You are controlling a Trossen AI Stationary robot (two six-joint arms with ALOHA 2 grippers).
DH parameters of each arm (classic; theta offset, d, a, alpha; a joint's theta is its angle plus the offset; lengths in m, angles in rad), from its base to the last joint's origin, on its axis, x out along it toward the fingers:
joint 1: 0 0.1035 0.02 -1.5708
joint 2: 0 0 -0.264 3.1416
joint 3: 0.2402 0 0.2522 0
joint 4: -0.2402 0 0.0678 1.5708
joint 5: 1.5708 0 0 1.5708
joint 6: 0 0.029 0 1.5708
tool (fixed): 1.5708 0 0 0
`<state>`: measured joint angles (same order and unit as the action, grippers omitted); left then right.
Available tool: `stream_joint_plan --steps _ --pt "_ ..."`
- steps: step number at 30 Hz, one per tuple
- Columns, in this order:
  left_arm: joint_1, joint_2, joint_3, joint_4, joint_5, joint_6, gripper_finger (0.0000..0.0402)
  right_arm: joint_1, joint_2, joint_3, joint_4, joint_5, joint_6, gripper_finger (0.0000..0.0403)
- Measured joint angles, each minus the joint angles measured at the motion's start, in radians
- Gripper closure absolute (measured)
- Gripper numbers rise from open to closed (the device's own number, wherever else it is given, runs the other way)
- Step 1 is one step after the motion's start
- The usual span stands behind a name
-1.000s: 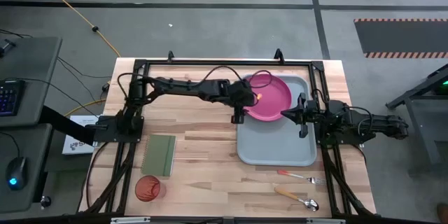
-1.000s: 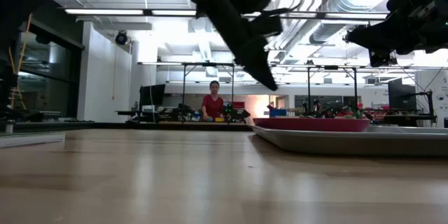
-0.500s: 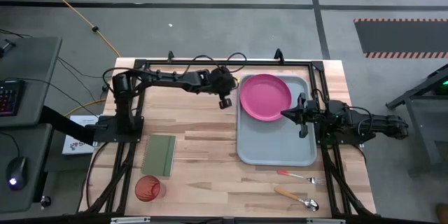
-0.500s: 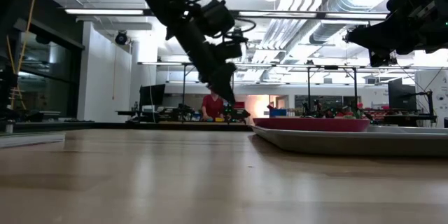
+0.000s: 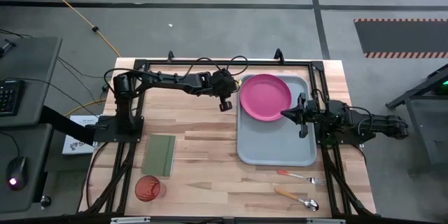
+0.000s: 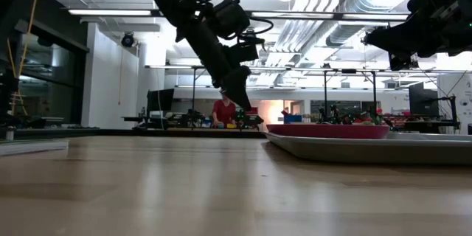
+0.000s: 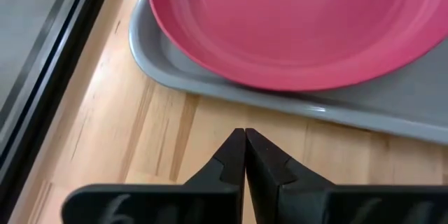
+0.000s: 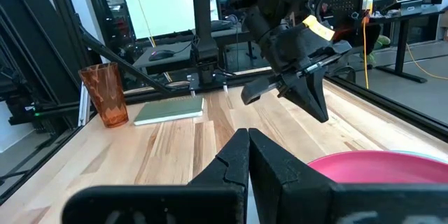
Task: Pick and place plate/cup/fork/spoon on tray
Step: Put the pink plate on the light blue tray
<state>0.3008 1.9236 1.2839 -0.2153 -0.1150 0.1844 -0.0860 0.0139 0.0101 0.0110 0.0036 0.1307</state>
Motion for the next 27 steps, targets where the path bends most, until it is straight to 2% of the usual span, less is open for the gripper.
stream_joint_plan --steps 15,22,27 --pt "-0.001 0.0 0.0 -0.002 0.002 0.0 0.0401 0.0 0.0 0.0 0.0 0.0 0.0 0.0402" --pt "-0.003 0.0 0.0 0.017 0.08 -0.043 0.0401 0.0 0.0 0.0 0.0 0.0 0.0 0.0402" --pt "-0.021 0.0 -0.01 0.05 0.081 -0.08 0.0401 0.0 0.0 0.0 0.0 0.0 0.0 0.0402"
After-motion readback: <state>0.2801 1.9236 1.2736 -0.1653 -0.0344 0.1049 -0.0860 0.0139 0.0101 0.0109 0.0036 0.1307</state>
